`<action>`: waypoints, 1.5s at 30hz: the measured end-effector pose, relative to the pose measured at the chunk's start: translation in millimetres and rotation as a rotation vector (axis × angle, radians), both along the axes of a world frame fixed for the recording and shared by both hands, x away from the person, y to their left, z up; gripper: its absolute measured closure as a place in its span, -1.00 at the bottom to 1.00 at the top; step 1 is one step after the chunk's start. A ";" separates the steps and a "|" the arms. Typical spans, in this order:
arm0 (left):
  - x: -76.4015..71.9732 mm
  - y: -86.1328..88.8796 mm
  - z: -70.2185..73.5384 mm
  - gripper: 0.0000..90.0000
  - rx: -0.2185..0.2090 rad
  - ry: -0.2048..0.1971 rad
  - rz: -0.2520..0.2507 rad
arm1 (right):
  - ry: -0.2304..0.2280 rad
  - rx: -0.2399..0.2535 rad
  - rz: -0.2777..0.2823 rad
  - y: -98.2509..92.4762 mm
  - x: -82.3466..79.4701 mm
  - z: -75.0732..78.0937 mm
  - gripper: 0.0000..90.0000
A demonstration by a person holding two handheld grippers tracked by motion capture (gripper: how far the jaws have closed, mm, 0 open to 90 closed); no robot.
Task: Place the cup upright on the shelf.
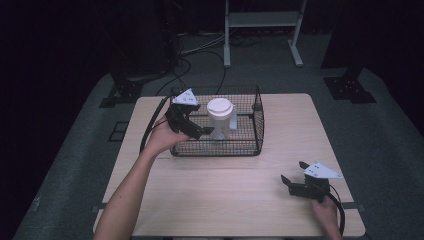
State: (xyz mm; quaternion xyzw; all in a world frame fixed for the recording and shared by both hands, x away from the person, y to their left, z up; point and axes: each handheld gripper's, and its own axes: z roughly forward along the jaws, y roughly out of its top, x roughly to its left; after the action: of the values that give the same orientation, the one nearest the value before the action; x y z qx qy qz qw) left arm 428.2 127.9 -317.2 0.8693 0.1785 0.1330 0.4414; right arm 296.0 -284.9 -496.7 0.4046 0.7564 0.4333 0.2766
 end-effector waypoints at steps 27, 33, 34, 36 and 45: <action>-40.2 13.2 -24.7 -1.00 0.001 -0.009 -0.039 | 0.002 -0.020 -0.009 1.7 0.0 -0.4 -0.70; -48.0 17.7 -35.9 -1.00 -0.012 0.003 -0.037 | 0.006 -0.020 -0.010 2.5 -0.4 -0.5 -0.70; -49.4 18.6 -37.3 -1.00 -0.011 0.005 -0.038 | 0.002 -0.023 -0.008 2.3 -0.1 -0.5 -0.70; -52.9 20.0 -39.5 -1.00 -0.011 0.008 -0.038 | 0.002 -0.024 -0.008 2.4 -0.2 -0.5 -0.70; -64.6 30.8 -59.7 -1.00 -0.024 0.040 -0.011 | 0.006 -0.026 -0.007 2.9 -0.4 -0.6 -0.70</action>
State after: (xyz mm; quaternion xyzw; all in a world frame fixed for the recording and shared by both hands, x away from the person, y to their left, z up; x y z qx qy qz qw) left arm 363.5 158.7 -376.9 0.8673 0.1842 0.1111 0.4488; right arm 295.6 -282.1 -497.3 0.4046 0.7615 0.4213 0.2810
